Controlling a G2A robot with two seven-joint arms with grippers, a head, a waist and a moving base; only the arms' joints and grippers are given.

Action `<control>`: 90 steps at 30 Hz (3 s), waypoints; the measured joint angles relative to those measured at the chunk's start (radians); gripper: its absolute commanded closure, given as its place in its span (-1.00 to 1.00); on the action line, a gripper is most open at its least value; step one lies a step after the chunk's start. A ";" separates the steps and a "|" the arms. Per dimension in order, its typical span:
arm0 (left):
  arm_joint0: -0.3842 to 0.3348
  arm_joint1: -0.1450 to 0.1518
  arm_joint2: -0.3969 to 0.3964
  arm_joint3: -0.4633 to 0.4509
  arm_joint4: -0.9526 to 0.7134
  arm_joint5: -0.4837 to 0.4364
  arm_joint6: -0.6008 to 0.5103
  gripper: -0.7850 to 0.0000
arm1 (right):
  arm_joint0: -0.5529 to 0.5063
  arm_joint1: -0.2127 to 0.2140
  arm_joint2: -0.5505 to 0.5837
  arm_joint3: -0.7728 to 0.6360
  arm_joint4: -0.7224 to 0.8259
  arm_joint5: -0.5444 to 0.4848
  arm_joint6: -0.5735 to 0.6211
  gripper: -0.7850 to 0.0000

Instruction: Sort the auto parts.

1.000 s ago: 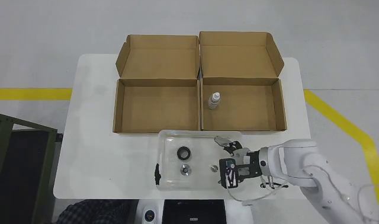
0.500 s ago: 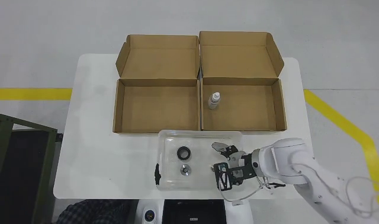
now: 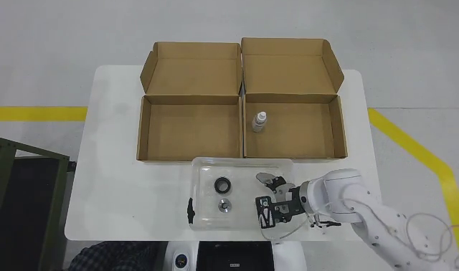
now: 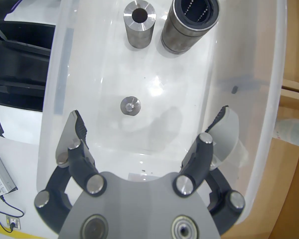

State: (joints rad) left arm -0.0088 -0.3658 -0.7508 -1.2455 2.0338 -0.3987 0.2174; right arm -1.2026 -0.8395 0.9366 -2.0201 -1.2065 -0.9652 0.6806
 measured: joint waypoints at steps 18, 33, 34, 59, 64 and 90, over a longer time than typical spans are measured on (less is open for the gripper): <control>0.000 0.000 0.000 0.000 0.000 0.000 0.000 -1.00 | 0.048 -0.021 -0.085 0.057 -0.007 0.007 0.008 0.05; 0.000 0.000 0.000 0.000 0.000 0.000 0.000 -1.00 | 0.071 -0.029 -0.115 0.081 0.004 0.006 0.030 1.00; 0.000 0.000 0.000 0.000 0.000 0.000 0.000 -1.00 | 0.071 -0.029 -0.115 0.081 0.005 0.006 0.032 1.00; 0.000 0.000 0.000 0.000 0.000 0.000 0.000 -1.00 | -0.022 -0.016 0.068 0.105 0.106 0.193 -0.351 1.00; 0.000 0.000 0.000 0.000 0.000 0.000 0.000 -1.00 | -0.051 -0.015 0.118 0.116 0.141 0.208 -0.489 1.00; 0.000 0.000 0.000 0.000 0.000 0.000 0.000 -1.00 | -0.094 -0.024 0.307 0.098 0.104 0.299 -0.801 1.00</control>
State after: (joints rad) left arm -0.0088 -0.3658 -0.7508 -1.2455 2.0338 -0.3987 0.2174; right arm -1.2969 -0.8638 1.2433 -1.9225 -1.1020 -0.6657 -0.1205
